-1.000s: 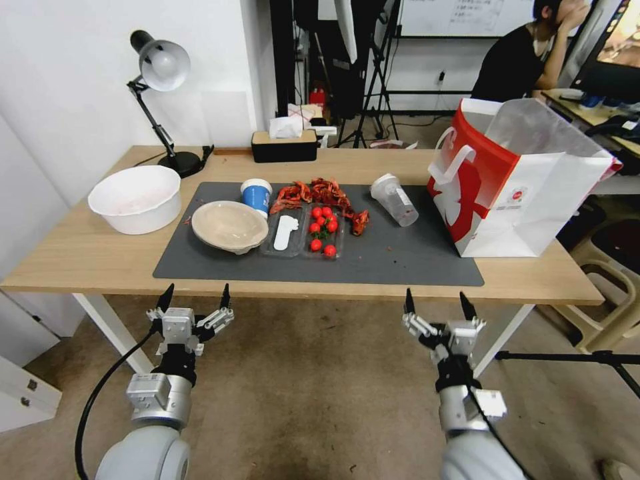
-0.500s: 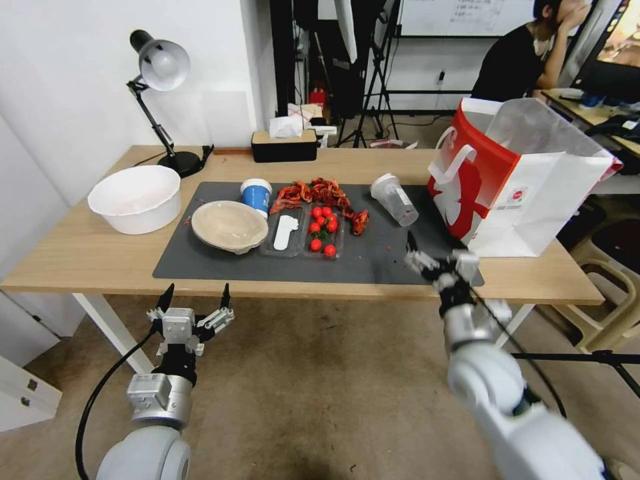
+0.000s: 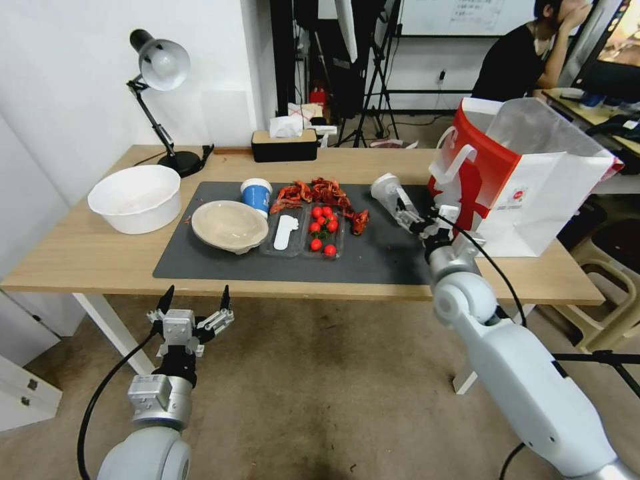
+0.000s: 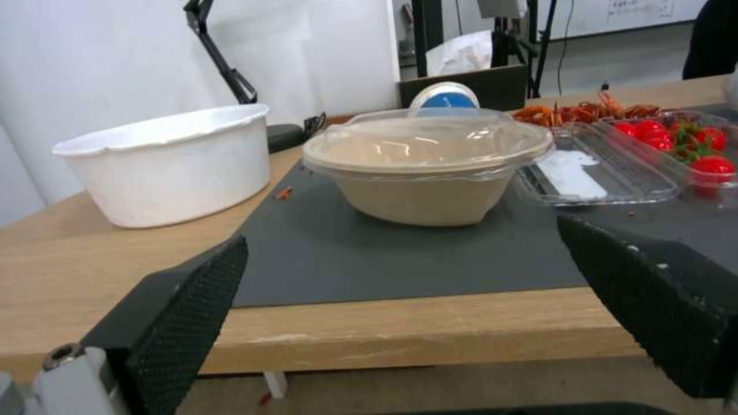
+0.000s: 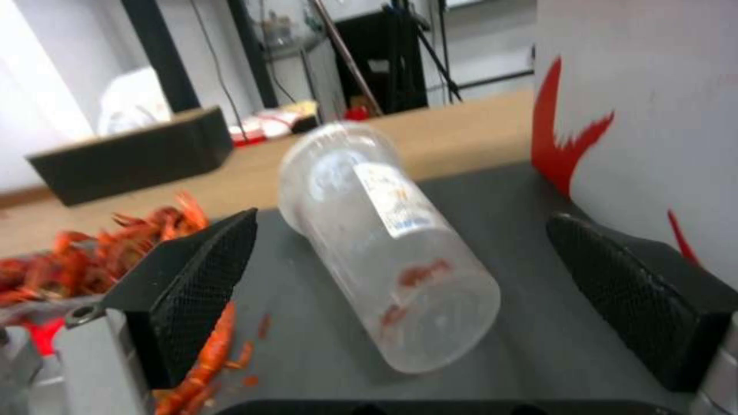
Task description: Pick up the trash from the table and place it into the takeout bag.
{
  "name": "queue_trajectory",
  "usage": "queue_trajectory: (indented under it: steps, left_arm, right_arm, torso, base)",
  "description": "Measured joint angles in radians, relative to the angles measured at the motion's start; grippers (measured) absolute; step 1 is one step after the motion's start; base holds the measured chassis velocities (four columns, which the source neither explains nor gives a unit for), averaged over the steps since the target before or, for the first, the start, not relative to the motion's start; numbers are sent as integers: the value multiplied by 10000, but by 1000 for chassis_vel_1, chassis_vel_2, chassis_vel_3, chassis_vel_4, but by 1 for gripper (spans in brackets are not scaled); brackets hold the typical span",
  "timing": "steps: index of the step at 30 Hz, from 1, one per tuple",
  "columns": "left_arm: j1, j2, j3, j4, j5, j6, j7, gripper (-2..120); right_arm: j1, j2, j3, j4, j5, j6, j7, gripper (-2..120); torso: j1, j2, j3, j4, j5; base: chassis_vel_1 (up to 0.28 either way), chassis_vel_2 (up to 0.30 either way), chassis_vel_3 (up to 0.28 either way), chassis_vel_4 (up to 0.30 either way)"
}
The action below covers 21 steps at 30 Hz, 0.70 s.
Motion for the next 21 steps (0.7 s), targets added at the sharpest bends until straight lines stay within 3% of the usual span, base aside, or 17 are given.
queue_trajectory:
  steps: [16,21]
  left_arm:
    - [14,-9,-9,80,33,-120,-10,100]
    - [14,1,-35,98,35,-143,-17,100]
  right_arm:
    - [788,313,-526,-1183,248,-443,577,89]
    - [985,418,-667,-1483,294,-445,604,73]
  torso:
    - [-2,0,-2,0,0]
    - [-2,0,-2,0,0]
  base:
    - [0,0,0,0]
    - [0,0,0,0]
